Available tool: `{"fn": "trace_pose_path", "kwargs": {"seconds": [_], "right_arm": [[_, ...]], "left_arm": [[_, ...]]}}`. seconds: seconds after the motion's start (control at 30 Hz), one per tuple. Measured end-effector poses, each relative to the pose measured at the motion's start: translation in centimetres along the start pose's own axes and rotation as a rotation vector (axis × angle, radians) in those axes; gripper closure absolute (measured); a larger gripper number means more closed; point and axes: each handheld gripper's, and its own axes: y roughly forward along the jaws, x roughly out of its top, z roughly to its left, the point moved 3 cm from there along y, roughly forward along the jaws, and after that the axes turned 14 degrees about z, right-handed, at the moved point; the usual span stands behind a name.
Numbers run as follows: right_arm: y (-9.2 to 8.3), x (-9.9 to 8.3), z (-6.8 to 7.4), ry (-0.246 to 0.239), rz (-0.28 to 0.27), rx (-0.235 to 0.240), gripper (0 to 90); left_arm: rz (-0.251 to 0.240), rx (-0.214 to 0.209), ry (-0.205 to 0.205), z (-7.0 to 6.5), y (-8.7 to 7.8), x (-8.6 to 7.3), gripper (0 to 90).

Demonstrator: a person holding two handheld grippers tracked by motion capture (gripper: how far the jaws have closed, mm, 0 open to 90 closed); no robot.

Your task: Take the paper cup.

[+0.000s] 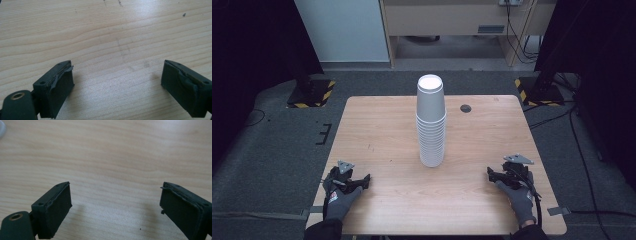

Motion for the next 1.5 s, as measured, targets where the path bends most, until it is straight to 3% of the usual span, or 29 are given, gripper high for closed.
{"fn": "trace_pose_path", "kwargs": {"seconds": [0.43, 0.9, 0.93, 1.23, 1.5], "right_arm": [[-3.1, 1.3, 1.4, -0.017, -0.131, 0.11, 11.3], [-5.8, 2.7, 2.5, -0.04, -0.236, 0.163, 11.9], [-6.3, 3.1, 2.9, -0.049, -0.253, 0.184, 12.1], [-8.4, 4.6, 4.5, -0.094, -0.326, 0.212, 12.2], [-10.0, 5.7, 5.0, -0.097, -0.374, 0.215, 12.8]], "left_arm": [[0.008, 0.003, -0.006, 0.1, 0.0, 0.0, 7.2], [0.008, 0.002, -0.004, 0.0, 0.0, 0.0, 7.0], [0.009, 0.002, -0.004, 0.0, 0.0, 0.0, 6.9], [0.009, 0.002, -0.003, 0.0, 0.0, 0.0, 6.7], [0.01, 0.001, -0.003, 0.0, 0.0, 0.0, 6.5]]}}
